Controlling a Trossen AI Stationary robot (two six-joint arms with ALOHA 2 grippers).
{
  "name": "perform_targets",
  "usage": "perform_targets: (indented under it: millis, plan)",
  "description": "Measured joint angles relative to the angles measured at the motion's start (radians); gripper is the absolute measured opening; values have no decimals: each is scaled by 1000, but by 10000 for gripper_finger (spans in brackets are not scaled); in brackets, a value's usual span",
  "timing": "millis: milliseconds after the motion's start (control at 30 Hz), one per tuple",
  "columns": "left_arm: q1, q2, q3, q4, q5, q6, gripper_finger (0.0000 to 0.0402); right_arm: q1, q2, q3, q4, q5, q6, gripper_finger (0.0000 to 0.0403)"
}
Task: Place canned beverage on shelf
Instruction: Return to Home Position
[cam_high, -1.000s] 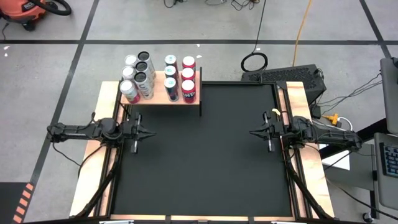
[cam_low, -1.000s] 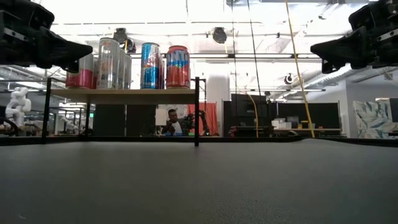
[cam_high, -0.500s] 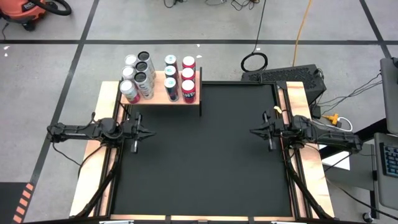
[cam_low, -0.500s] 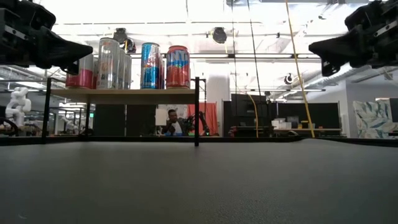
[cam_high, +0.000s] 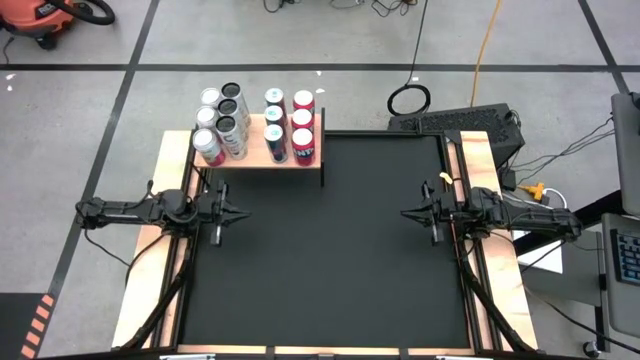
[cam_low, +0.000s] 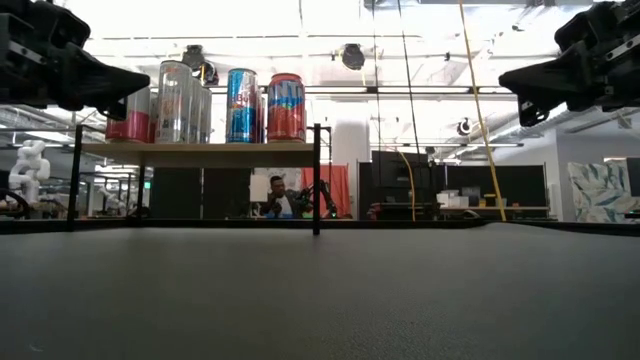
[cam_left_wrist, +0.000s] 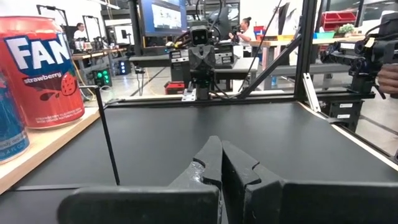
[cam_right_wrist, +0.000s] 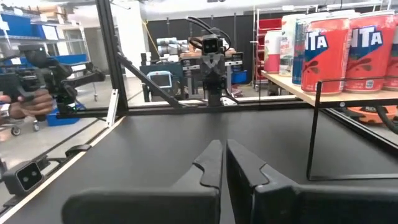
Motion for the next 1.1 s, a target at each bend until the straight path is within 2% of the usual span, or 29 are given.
perform_targets:
  millis: [533,867,1100]
  plan:
    - [-11,2,0,0,-3,-36,0,0,1,0,-11,1,66,0]
    - [-39,52,0,0,3,-44,0,0,1,0,-15,1,66,0]
    - [-39,4,0,3,8,-21,0,0,1,0,-16,1,66,0]
